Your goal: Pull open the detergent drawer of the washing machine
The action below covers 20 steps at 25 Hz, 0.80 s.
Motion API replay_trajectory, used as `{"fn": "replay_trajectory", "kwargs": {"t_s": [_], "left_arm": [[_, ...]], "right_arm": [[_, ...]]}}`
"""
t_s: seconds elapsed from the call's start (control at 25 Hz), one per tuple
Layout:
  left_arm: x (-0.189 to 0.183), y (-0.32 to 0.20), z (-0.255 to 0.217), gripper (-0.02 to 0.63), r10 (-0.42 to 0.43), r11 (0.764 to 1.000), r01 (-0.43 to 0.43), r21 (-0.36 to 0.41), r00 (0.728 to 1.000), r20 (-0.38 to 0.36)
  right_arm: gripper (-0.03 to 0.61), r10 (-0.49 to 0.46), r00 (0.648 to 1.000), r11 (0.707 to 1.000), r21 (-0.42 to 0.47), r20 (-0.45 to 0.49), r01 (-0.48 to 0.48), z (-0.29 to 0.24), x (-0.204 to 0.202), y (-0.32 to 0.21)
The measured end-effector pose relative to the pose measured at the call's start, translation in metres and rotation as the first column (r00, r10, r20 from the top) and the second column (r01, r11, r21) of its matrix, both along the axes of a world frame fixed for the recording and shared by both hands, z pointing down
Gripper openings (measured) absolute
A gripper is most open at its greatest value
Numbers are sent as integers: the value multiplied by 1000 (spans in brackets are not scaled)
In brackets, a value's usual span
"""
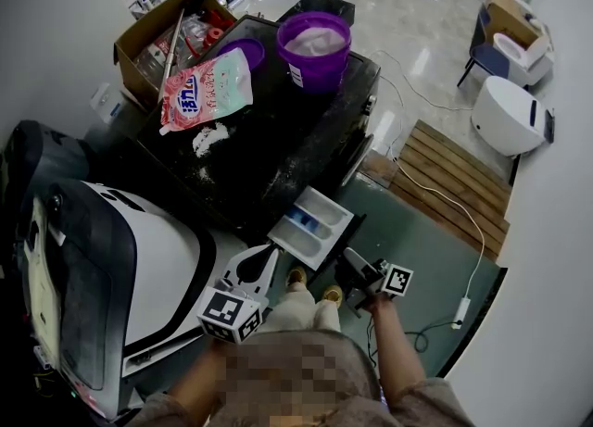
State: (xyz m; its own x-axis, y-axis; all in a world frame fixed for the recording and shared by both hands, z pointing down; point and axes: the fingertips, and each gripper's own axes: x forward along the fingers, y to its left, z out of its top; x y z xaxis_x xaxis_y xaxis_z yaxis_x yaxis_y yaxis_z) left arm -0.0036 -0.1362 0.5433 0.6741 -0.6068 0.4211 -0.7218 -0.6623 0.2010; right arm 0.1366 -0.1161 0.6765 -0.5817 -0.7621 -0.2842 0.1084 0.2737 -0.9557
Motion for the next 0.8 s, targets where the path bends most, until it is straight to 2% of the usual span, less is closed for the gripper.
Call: {"fn": "replay_trajectory", "kwargs": {"t_s": [0.24,0.64,0.8], "left_arm": [[0,2,1,20,11,1000,-11,-5,1000,6],[8,-5,-4,20,45,999,-45,3,999,-16],[16,-8,-5,20,74,997,-74,4,997,-31]], "right_arm": [[388,12,1000,1000,-19,-11,-12,6,-1,-1],[428,-36,991,999,-29,-126,32,3,-7,-1],[416,16,991,999,-44,-134,-22,6,9,8]]}}
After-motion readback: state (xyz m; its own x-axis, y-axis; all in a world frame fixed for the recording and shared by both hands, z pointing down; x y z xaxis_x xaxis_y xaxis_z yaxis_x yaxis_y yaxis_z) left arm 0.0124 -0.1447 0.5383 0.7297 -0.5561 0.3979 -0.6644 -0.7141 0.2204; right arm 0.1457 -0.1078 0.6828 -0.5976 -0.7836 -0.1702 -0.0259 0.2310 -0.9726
